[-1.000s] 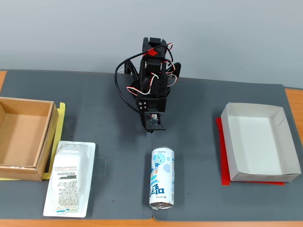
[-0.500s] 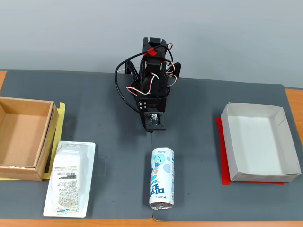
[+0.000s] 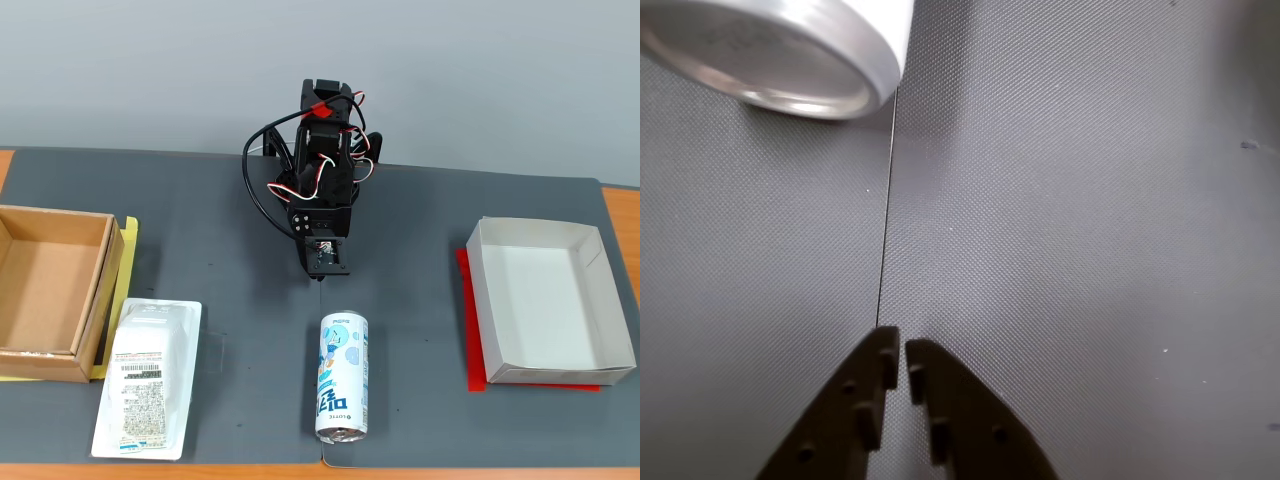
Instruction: Pick the can and put it in the brown box
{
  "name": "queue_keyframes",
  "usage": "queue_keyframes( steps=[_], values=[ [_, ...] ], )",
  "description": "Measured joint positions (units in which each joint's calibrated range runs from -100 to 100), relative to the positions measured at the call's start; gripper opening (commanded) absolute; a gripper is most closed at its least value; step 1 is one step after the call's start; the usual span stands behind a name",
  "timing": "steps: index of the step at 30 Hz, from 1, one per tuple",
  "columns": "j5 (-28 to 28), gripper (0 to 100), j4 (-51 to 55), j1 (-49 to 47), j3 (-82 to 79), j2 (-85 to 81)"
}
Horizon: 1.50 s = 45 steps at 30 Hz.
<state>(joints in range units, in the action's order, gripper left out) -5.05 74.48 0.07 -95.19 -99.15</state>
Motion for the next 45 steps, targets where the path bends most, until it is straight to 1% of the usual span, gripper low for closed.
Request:
queue_keyframes(
  steps=[41, 45],
  values=[
    [0.0, 1, 0.0, 0.0, 0.3, 0.0],
    [0.0, 1, -2.2, -0.1, 2.9, 2.8]
  ],
)
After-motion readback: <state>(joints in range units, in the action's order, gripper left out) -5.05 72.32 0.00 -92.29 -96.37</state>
